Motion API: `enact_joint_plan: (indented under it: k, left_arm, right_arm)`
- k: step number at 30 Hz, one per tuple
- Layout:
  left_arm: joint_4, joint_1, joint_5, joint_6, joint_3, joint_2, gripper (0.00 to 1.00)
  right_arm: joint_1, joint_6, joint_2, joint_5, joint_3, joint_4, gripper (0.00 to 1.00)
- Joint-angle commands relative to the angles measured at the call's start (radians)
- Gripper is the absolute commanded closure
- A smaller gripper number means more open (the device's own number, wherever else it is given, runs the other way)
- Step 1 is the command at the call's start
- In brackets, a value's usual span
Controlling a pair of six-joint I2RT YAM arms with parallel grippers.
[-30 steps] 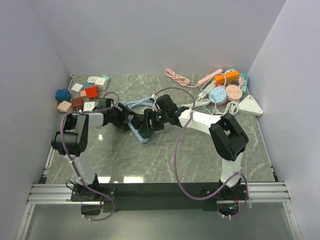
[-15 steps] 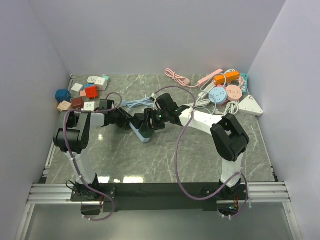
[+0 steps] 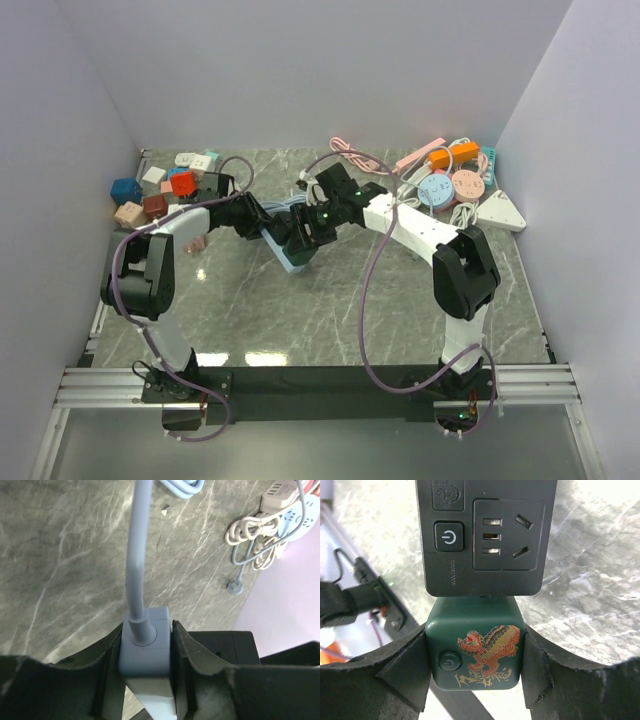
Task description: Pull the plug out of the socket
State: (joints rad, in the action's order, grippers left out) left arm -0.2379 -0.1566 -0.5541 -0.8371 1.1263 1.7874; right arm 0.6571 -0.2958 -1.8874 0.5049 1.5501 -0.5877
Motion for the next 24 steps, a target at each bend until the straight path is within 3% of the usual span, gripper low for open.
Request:
enact_joint_plan:
  k: [1, 3, 6, 9, 17, 24]
  left_arm:
    - [-0.141, 0.019, 0.157, 0.263, -0.016, -0.022, 1.00]
    - [-0.132, 0.022, 0.142, 0.254, -0.019, -0.029, 1.00]
    - [-0.112, 0.022, 0.106, 0.224, -0.020, -0.037, 1.00]
    - [-0.103, 0.022, 0.089, 0.208, -0.008, -0.049, 1.00]
    - [-0.110, 0.022, 0.042, 0.187, 0.052, -0.071, 1.00]
    - [0.055, -0.009, -0.161, 0.080, -0.022, -0.083, 1.00]
  right_arm:
    - [-0.089, 0.090, 0.123, 0.049, 0.005, 0.008, 1.00]
    - [-0.109, 0.014, 0.170, 0.104, -0.060, 0.067, 1.00]
    - [-0.148, -0.156, 0.247, 0.172, -0.184, 0.309, 1.00]
    - [-0.178, -0.226, 0.295, 0.181, -0.240, 0.390, 1.00]
    - [-0.180, -0.132, 0.287, 0.091, -0.171, 0.194, 1.00]
    - [-0.201, -0.120, 0.359, -0.072, -0.217, 0.150, 1.00]
